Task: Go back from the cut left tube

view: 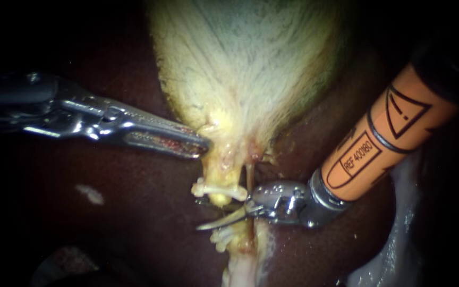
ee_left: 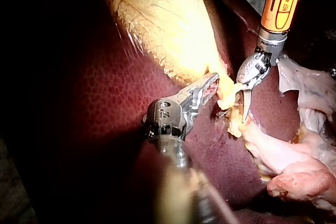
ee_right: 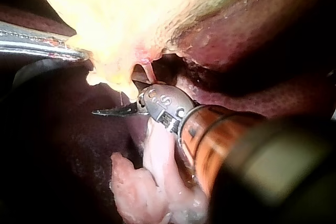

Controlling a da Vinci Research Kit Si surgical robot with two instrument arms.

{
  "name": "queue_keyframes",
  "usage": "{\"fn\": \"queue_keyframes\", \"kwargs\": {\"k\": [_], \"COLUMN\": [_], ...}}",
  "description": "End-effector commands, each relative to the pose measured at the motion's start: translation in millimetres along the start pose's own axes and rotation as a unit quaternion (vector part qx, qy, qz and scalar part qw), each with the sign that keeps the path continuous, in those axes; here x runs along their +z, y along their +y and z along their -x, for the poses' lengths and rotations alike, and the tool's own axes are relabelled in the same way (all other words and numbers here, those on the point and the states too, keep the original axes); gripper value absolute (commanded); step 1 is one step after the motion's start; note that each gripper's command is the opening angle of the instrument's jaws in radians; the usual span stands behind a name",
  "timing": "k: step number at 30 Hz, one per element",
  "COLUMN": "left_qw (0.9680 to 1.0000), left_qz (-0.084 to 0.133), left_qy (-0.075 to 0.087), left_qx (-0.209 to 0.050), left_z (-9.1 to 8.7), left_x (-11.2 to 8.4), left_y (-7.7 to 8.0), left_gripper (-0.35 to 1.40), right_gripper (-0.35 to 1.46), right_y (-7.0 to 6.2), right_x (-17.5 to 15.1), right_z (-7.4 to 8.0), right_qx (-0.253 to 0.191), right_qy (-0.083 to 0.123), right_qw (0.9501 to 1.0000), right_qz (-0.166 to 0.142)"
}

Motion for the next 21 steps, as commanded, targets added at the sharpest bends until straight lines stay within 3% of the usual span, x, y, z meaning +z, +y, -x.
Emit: {"fn": "queue_keyframes", "kwargs": {"k": [1,9,15,21], "left_qw": [1.0000,1.0000,1.0000,1.0000], "left_qz": [0.000,0.000,0.000,0.000], "left_qy": [0.000,0.000,0.000,0.000], "left_qx": [0.000,0.000,0.000,0.000], "left_z": [0.0,-0.1,-0.2,-0.2], "left_x": [0.0,0.0,0.1,0.1], "left_y": [0.0,0.0,0.0,0.0], "left_gripper": [-0.35,-0.35,-0.35,-0.35], "right_gripper": [0.81,1.15,1.16,1.33], "right_y": [0.1,-0.5,-0.9,-1.1], "right_x": [-0.1,-1.6,-4.3,-6.7], "right_z": [0.1,0.9,2.1,2.0], "right_qx": [-0.001,-0.004,-0.027,-0.052], "right_qy": [0.000,-0.002,-0.005,0.003], "right_qw": [1.0000,1.0000,0.9995,0.9986], "right_qz": [0.000,-0.005,-0.013,0.010]}}
